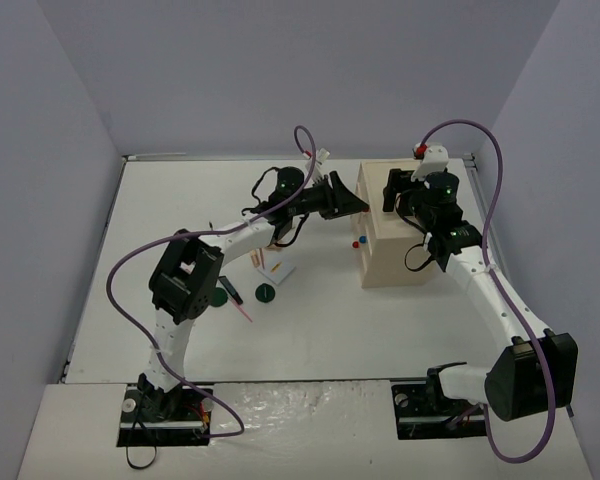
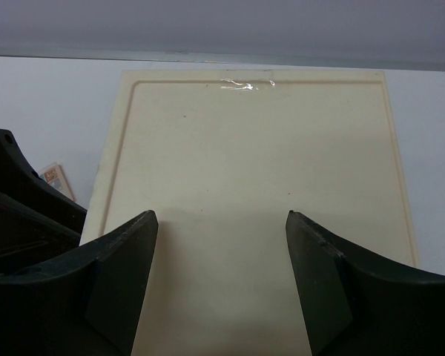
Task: Organize the makeup
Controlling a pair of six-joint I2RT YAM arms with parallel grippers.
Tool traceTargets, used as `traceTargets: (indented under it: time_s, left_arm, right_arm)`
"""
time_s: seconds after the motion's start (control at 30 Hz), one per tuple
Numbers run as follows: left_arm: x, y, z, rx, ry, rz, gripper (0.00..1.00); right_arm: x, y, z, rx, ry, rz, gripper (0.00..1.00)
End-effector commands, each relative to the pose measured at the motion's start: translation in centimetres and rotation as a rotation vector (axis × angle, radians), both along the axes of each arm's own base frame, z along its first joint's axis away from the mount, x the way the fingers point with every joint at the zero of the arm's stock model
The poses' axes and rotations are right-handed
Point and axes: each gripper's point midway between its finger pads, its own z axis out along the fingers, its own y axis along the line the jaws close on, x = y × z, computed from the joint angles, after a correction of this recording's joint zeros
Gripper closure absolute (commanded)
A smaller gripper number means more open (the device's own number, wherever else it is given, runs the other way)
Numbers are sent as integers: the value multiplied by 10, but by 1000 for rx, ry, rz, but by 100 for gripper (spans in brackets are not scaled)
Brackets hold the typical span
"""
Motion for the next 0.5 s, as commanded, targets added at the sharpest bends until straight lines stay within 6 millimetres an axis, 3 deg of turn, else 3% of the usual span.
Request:
traceTargets:
  time_s: [0.0, 0.47]
  left_arm:
    - [-15, -7, 57, -155, -132, -60, 68]
    - [-18, -1, 64, -171, -141, -60, 100]
  right_arm:
    - [-9, 6, -23, 9, 76, 29, 33]
    - [-9, 6, -20, 13, 70, 31, 32]
